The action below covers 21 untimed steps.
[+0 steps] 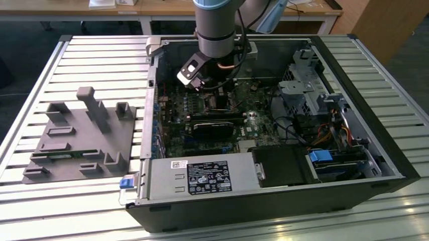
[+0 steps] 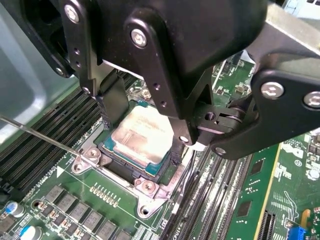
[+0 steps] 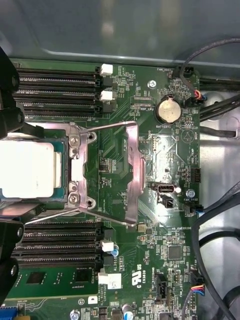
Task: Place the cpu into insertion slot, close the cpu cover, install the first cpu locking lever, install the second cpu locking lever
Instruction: 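Place the cpu into insertion slot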
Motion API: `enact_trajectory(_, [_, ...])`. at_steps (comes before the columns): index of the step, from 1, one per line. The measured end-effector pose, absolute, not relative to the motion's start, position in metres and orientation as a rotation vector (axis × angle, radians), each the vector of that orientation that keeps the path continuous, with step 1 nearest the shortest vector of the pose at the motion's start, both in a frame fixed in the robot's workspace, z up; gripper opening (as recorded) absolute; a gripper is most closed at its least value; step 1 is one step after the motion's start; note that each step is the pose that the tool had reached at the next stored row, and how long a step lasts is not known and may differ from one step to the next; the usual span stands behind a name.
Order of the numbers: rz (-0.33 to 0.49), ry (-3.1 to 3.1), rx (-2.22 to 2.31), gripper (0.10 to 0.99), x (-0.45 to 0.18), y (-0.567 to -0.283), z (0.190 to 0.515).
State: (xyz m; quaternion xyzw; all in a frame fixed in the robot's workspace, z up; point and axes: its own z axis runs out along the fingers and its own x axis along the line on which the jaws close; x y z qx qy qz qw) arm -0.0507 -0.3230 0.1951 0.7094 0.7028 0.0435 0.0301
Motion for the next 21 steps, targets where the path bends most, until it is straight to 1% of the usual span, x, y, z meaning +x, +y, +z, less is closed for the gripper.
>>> enact_trajectory(17, [0.127, 2.174, 2.196, 0.612, -0.05, -0.323, 0.21])
enact_trajectory(19, [0.128, 2.176, 2.199, 0.6, -0.05, -0.323, 0.213])
enact_trajectory(21, [0.132, 2.178, 2.202, 0.475, -0.05, -0.323, 0.214])
